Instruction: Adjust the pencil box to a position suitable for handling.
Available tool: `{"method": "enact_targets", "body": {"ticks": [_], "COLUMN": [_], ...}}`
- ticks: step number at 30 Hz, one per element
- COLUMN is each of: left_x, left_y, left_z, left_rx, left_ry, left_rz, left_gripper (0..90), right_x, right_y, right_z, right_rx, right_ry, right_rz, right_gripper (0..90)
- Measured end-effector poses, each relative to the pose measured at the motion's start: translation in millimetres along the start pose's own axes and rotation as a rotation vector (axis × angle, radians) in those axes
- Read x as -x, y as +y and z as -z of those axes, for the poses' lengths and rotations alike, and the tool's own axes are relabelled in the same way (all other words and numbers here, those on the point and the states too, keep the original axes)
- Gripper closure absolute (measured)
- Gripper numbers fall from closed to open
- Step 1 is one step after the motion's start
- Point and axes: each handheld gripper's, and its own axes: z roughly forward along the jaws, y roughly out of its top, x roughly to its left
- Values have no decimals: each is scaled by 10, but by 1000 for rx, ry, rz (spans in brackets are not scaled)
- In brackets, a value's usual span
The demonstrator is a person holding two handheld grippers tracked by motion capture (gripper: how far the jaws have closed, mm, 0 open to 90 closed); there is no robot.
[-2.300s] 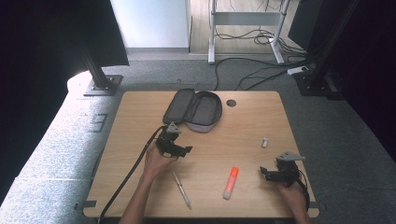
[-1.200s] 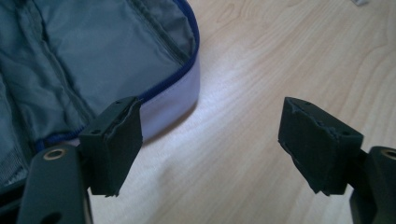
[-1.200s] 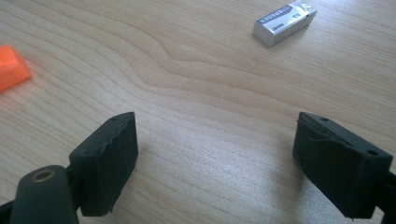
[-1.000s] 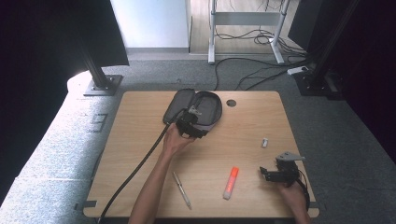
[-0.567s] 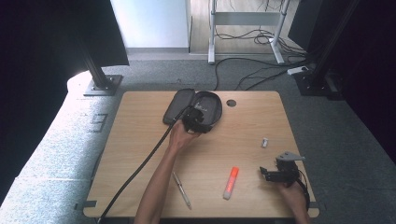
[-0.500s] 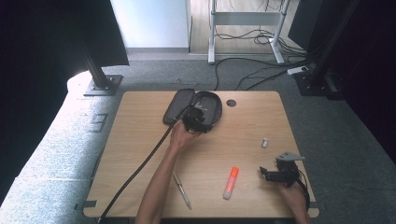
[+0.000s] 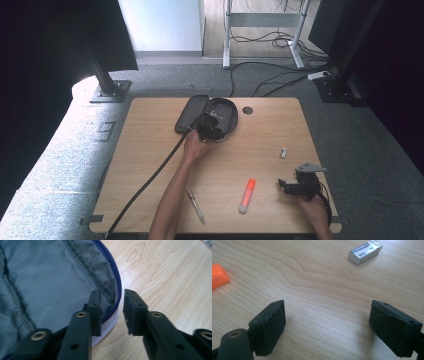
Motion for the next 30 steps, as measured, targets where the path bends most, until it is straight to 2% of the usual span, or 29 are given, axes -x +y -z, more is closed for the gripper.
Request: {"method": "enact_targets", "body": {"ticks": [2,3,8,15,21,26,30], "left_x": [7,14,64,115,178,283,312], "left_y": [-3,-9,-53,-145,-195,-254,-300], "left_z": [2,2,14,57,102,152,175], "left_rx": [-1,0,15,28,22,16,18], "left_ry": [1,-2,-11,-43,-51,-42,-55], "left_rz": [0,-3,-8,-5,-20,-44,-35], "left_gripper": [718,765,812,829,829,826,828], "right_x": [0,1,-1,-1,-1,-1,-1], "right_y": [0,0,0,0,0,0,0], "right_z": [0,-1,0,0,0,0,0], "right_rx": [0,1,0,0,-1,0,-1], "right_ry": [0,1,2,2,2,2,2], "right_rz": [0,2,1,1,1,1,1], "right_gripper": [135,135,136,136,135,136,136]}}
